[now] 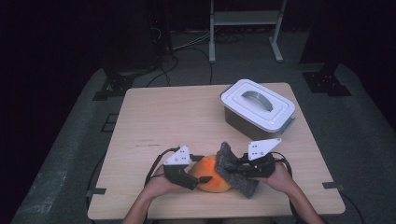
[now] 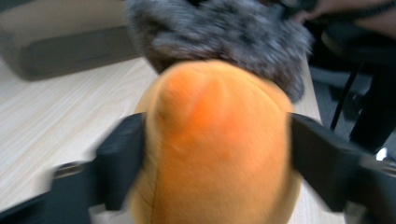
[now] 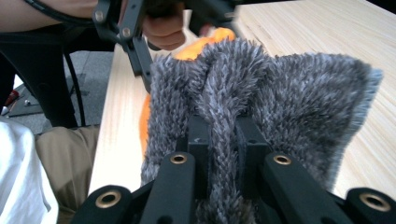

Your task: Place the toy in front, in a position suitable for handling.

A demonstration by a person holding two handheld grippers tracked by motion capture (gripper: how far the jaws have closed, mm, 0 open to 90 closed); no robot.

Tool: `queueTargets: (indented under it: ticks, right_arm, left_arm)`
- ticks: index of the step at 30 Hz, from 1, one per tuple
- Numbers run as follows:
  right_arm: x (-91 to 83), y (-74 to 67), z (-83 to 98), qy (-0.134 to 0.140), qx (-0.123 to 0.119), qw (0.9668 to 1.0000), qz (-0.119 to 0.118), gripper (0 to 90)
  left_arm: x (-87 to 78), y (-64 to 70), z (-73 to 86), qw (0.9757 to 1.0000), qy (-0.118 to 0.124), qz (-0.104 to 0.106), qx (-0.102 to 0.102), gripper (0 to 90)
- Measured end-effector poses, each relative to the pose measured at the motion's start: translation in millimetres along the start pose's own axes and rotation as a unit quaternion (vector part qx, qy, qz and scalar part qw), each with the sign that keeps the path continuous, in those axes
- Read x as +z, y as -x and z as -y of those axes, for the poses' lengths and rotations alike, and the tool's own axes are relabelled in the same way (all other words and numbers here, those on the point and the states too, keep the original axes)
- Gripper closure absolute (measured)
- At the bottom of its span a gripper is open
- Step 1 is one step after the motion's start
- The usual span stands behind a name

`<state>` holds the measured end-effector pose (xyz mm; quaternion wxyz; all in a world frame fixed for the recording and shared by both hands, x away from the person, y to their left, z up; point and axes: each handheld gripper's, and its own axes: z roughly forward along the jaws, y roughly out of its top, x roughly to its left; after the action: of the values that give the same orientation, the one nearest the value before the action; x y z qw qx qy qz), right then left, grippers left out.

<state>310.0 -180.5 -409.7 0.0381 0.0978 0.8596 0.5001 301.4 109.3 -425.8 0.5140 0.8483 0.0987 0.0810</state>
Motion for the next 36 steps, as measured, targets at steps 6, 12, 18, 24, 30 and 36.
queueTargets:
  ticks: [6, 12, 18, 24, 30, 36]
  right_arm:
    - [-11.0, -3.5, -14.2, 0.048, 0.000, 0.9982, 0.036, 78.8]
    - [-2.9, -0.4, -6.7, 0.019, -0.002, 0.9992, 0.036, 78.8]
    - [-11.8, 2.1, -3.6, 0.029, 0.012, 0.9985, 0.046, 78.8]
    - [4.3, -4.0, -7.6, 0.029, -0.001, 0.9994, 0.021, 78.8]
    - [12.1, -7.4, -8.1, 0.027, -0.006, 0.9995, 0.012, 78.8]
    - [9.5, -5.0, -5.7, 0.016, -0.006, 0.9997, 0.018, 78.9]
  left_arm:
    - [1.7, 7.2, -8.6, 0.9985, 0.017, -0.038, 0.036, 43.8]
    - [-0.5, 4.3, -3.0, 0.9987, 0.006, -0.037, 0.033, 43.8]
    - [-0.3, 3.4, -0.9, 0.9993, 0.006, -0.015, 0.034, 41.1]
    - [-2.5, 2.2, -0.5, 0.9996, 0.001, 0.012, 0.027, 35.5]
    - [-2.0, -3.0, -3.8, 0.9996, 0.013, 0.024, -0.006, 24.0]
    - [-4.6, -3.0, 1.7, 0.9998, -0.001, 0.018, 0.006, 44.3]
